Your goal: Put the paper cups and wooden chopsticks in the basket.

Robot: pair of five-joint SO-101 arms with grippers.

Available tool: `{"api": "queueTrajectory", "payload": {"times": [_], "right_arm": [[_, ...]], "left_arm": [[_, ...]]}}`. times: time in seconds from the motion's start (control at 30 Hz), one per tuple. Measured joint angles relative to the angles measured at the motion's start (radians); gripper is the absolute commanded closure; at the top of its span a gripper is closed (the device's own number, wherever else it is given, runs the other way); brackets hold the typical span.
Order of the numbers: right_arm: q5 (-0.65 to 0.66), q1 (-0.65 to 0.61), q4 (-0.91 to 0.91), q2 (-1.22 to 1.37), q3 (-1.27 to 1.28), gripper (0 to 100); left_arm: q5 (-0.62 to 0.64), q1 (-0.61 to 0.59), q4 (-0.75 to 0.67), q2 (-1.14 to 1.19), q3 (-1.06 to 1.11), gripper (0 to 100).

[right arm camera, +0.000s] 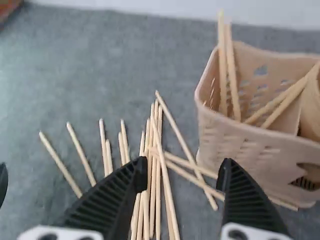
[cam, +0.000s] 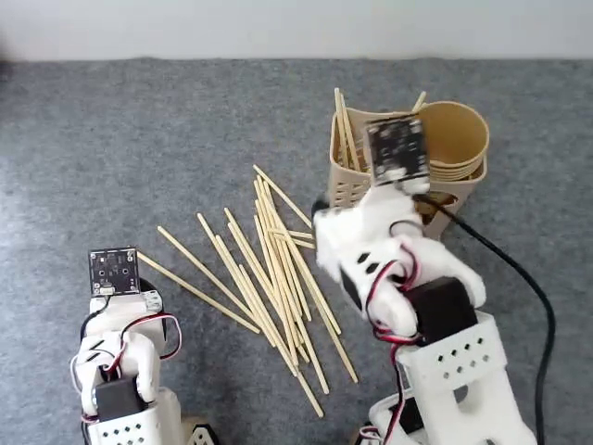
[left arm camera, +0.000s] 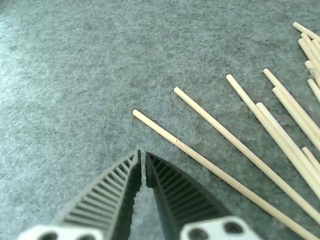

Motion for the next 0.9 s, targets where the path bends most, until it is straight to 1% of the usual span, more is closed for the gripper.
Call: {"api": "queueTrajectory", "payload": {"times": [0.1, 0.3, 0.43, 0.63, 0.9], "right_arm": [[0.0, -0.048, 0.044, 0.051, 0.048, 77.2], [0.0, -0.061, 0.037, 0.285, 0.072, 77.2], [0.0, -0.081, -0.041, 0.457, 0.072, 77.2], [0.005, -0.112, -0.192, 0.637, 0.072, 77.2], [0.087, -0.08, -0.336, 0.806, 0.072, 77.2]], "left_arm": [[0.0, 0.0, 0.0, 0.0, 0.0, 98], [0.0, 0.0, 0.0, 0.0, 0.0, 98], [0.0, 0.0, 0.0, 0.0, 0.0, 98], [0.0, 0.0, 0.0, 0.0, 0.0, 98], [0.0, 0.0, 0.0, 0.0, 0.0, 98]]}}
